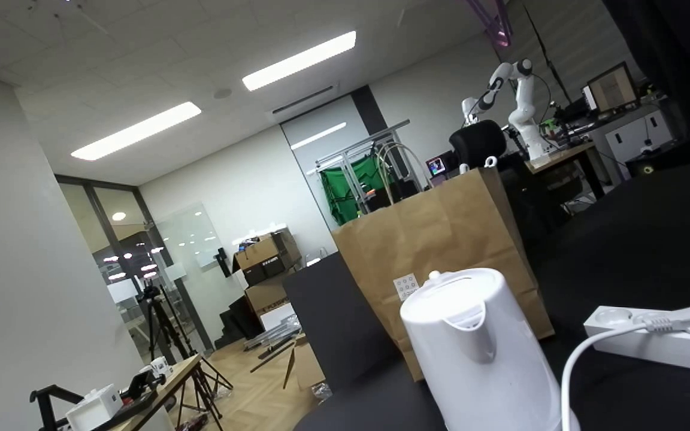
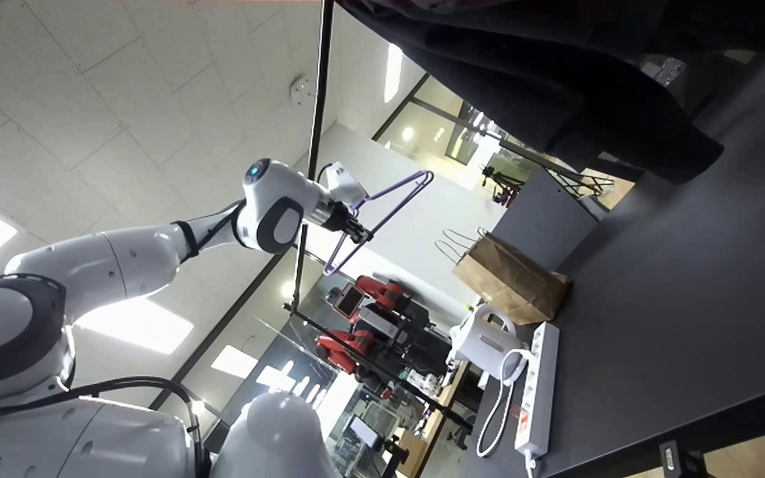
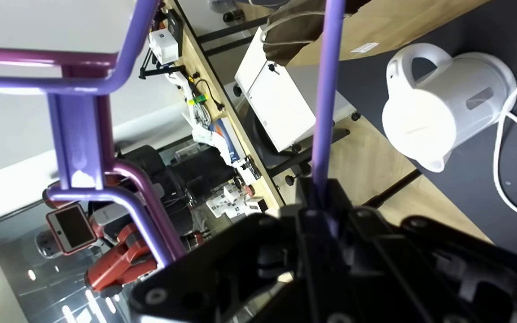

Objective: Put the hangers on the bar

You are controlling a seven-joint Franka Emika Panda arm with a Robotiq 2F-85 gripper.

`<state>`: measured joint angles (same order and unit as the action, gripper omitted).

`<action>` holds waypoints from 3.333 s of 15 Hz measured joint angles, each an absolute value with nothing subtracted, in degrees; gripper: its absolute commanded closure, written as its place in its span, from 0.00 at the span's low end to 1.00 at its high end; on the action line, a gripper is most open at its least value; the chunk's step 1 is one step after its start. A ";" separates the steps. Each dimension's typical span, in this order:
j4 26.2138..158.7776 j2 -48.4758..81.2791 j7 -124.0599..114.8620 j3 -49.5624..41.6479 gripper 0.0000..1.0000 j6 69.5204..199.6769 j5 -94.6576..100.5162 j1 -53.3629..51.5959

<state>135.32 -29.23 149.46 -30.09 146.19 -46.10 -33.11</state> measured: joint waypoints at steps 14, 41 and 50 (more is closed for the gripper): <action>147.40 -46.71 149.48 -58.14 0.92 158.97 -22.74 -57.12; 147.06 -47.65 149.41 -54.28 0.98 159.97 -18.41 -58.93; 145.96 -50.91 148.93 -53.86 0.98 170.69 -17.52 -62.17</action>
<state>145.96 -50.91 148.93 -53.86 170.69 -17.52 -62.17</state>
